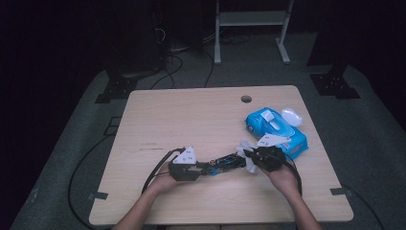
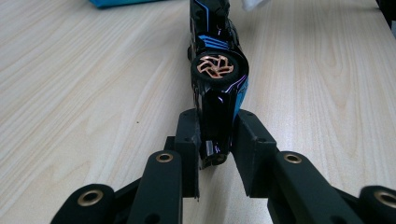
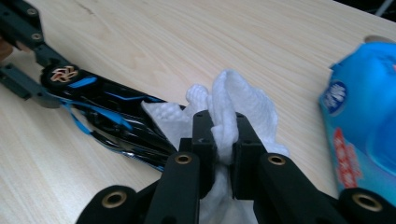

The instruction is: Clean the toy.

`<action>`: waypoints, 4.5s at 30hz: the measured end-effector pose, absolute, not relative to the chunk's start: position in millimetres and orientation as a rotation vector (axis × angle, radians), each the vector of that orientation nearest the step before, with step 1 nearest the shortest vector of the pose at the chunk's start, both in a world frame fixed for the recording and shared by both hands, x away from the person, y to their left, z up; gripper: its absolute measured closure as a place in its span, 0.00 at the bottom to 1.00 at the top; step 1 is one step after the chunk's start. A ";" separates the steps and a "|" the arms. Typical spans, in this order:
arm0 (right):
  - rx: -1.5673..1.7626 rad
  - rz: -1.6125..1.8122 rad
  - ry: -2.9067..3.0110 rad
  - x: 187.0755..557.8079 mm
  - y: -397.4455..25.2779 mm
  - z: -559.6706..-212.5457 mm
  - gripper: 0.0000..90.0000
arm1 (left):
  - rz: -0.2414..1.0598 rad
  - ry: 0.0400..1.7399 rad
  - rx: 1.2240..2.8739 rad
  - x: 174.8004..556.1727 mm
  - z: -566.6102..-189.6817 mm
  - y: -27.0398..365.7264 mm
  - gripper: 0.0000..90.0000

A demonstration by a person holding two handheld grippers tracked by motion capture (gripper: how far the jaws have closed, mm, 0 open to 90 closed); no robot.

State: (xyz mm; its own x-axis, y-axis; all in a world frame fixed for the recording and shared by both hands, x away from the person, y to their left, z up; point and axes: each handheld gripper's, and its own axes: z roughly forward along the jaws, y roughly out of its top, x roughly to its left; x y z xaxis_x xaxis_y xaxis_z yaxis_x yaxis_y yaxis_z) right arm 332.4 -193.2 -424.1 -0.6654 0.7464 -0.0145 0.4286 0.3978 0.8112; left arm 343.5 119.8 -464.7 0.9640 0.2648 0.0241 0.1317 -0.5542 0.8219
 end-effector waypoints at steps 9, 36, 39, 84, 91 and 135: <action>0.946 1.226 2.322 325.9 -185.0 -423.0 0.91 | 0.175 0.282 2.159 343.4 -464.9 120.3 0.80; 0.832 1.278 2.363 318.7 -155.6 -408.9 0.91 | 0.168 0.278 2.155 344.2 -464.9 117.9 0.80; 0.773 1.244 2.408 322.2 -136.3 -412.7 0.91 | 0.173 0.276 2.160 343.7 -464.5 118.0 0.80; 0.984 1.287 2.353 329.4 -186.3 -427.1 0.91 | 0.189 0.322 2.148 348.4 -463.5 121.9 0.81; 0.967 1.312 2.345 321.8 -180.4 -429.7 0.91 | 0.188 0.365 2.138 351.6 -462.9 128.0 0.77; 0.903 1.354 2.323 308.6 -175.4 -434.9 0.91 | -0.107 0.617 1.928 373.2 -451.3 137.1 0.55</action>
